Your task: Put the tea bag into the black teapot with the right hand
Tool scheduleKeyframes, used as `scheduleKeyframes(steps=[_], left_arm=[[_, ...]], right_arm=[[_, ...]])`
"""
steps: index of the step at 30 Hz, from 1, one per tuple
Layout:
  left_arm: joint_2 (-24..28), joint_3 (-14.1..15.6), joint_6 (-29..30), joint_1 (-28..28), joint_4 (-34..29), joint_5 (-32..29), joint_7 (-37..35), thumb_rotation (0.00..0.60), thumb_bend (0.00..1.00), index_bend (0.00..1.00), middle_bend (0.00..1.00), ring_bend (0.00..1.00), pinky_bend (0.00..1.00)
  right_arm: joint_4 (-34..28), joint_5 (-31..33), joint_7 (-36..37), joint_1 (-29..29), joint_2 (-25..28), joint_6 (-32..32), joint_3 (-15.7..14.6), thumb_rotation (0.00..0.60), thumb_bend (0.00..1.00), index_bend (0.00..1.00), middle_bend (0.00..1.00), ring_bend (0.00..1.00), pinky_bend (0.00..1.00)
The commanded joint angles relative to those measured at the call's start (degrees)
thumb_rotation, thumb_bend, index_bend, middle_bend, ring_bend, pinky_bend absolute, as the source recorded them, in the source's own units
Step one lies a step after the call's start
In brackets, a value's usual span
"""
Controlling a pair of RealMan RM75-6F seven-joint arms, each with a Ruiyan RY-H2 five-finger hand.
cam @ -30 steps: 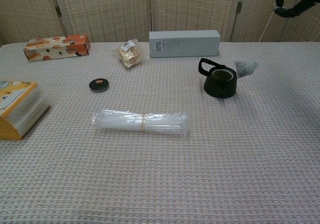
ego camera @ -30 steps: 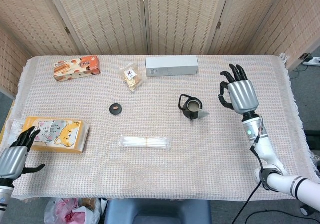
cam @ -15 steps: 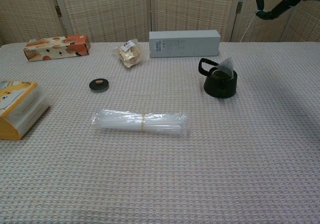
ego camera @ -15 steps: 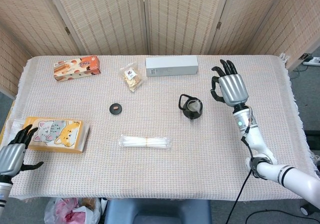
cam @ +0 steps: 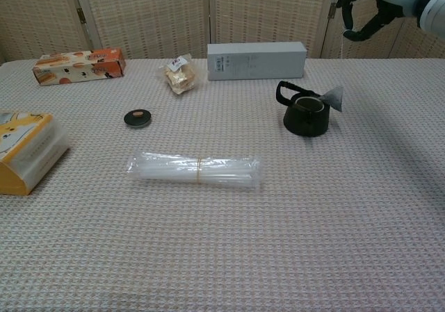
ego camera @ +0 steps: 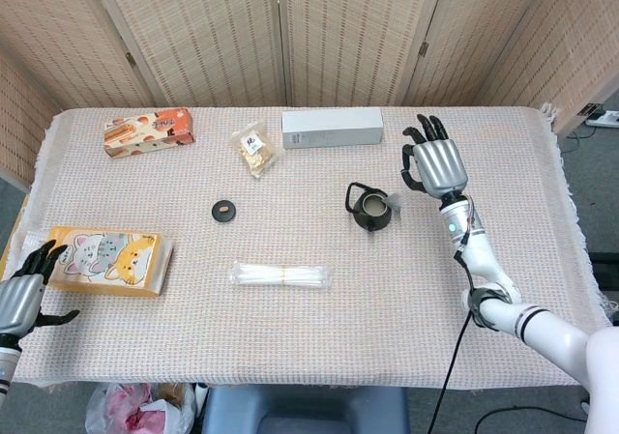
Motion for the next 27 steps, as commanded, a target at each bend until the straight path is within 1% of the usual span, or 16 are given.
scheduleKeyframes(steps=[1, 6, 12, 27], left_arm=[[-0.06, -0.11, -0.27, -0.12, 0.15, -0.34, 0.07, 0.600, 0.11, 0.00, 0.00, 0.04, 0.28], [0.00, -0.32, -0.68, -0.27, 0.41, -0.83, -0.26, 0.600, 0.11, 0.00, 0.00, 0.04, 0.28], [0.22, -0.42, -0.32, -0.13, 0.36, -0.77, -0.60, 0.600, 0.11, 0.00, 0.00, 0.04, 0.28], [0.82, -0.62, 0.62, 0.39, 0.18, -0.56, -1.75, 0.600, 0.11, 0.00, 0.00, 0.04, 0.28]], right_arm=[[2.15, -0.28, 1.16, 0.91, -1.31, -1.01, -0.45, 0.600, 0.33, 0.65, 0.23, 0.00, 0.00], [3.46, -0.81, 3.04, 1.67, -1.86, -0.61, -0.07, 0.600, 0.33, 0.65, 0.23, 0.00, 0.00], [2.35, -1.34, 2.94, 2.18, -1.31, 0.44, 0.19, 0.600, 0.33, 0.65, 0.23, 0.00, 0.00], [3.42, -0.87, 2.39, 4.81, -3.09, -1.45, 0.22, 0.600, 0.33, 0.65, 0.24, 0.00, 0.00]])
